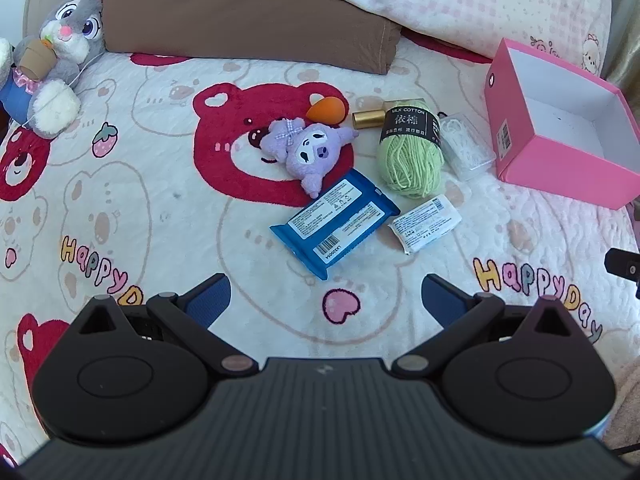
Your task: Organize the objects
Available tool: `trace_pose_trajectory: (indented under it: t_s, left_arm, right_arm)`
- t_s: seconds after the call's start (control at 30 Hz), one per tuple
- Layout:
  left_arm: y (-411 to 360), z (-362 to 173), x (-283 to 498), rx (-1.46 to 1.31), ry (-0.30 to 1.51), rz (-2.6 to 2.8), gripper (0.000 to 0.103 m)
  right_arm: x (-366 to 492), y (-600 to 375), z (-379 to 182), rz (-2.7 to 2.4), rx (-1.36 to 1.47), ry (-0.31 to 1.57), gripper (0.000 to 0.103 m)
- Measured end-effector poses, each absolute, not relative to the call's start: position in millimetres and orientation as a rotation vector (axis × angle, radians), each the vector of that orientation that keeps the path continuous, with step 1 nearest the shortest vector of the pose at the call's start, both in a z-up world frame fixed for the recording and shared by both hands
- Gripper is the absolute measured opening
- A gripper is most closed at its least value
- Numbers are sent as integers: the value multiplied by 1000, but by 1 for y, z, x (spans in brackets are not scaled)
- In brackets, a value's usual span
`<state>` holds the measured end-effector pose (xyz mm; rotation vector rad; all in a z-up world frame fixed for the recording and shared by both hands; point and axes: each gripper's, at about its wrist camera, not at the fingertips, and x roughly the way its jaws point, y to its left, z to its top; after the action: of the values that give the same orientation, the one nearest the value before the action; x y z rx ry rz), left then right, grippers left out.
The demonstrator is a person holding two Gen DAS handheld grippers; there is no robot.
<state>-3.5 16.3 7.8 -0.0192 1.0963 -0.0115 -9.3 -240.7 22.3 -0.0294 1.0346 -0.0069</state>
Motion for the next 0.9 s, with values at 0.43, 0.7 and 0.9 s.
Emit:
trace_pose_trajectory:
  t_s: [0.43, 0.7, 0.9]
  left_arm:
    - [14, 13, -3, -27, 1078, -45, 103]
    - [11, 8, -3, -51, 1098, -56, 103]
    - [8, 3, -3, -38, 1111, -55, 103]
  right_arm:
    - [-15, -236, 31, 27, -45, 1016, 101]
    - [-13, -236, 23, 31, -39, 1037, 101]
    - [-12, -235, 20, 23, -52, 1047, 101]
